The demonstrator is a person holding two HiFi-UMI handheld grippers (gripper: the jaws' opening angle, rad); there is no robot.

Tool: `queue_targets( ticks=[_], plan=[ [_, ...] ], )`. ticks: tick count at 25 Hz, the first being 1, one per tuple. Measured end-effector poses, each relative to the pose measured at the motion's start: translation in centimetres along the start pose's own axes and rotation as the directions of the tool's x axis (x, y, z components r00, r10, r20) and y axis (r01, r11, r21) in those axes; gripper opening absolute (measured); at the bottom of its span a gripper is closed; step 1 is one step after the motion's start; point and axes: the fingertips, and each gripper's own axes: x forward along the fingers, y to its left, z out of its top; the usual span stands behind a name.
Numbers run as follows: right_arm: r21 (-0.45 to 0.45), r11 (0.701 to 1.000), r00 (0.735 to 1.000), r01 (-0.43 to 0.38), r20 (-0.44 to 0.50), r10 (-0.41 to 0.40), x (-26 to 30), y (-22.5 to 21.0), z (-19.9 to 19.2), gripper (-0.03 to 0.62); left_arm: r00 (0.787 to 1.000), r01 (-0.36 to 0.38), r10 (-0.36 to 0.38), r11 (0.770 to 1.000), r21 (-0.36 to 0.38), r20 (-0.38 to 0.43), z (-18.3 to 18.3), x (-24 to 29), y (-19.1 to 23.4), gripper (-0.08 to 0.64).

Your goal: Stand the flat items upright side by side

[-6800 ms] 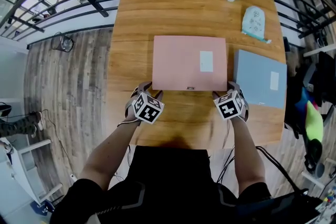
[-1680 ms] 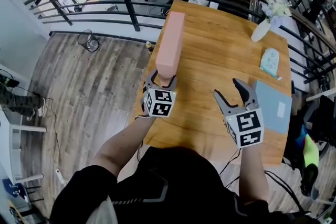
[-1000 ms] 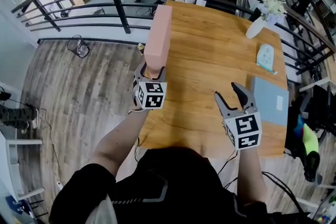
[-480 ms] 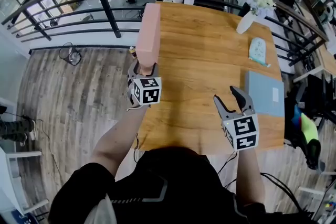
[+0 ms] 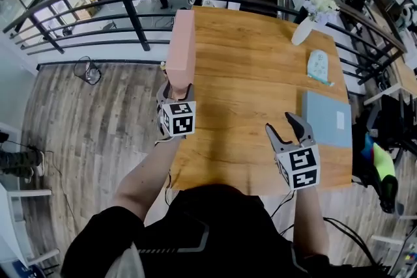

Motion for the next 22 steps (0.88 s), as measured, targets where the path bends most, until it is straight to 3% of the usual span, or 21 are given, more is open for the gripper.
queue_targets(
  ticks=[7,16,22],
  plan=[
    [0.014,1.000,1.000,0.007,0.017,-0.007,-0.5,-1.6,-0.8,0.252,0.998,0.055,-0.055,0.998,-0.026,-0.024,-1.1,-1.2,-0.5,0.317],
    [0.072,0.997,0.999,0.017,0.030,-0.019,-2.3,-5.3,-3.4,0.253,0.999,-0.020,0.017,0.996,-0.087,-0.030,-2.1,-4.9,0.4,0.322],
    [0.117,0.992,0.999,0.038,0.032,-0.042,-4.9,-10.4,-6.3,0.254,0.999,0.016,-0.013,0.997,-0.080,0.042,0.4,-9.0,-3.3,0.322]
  ],
)
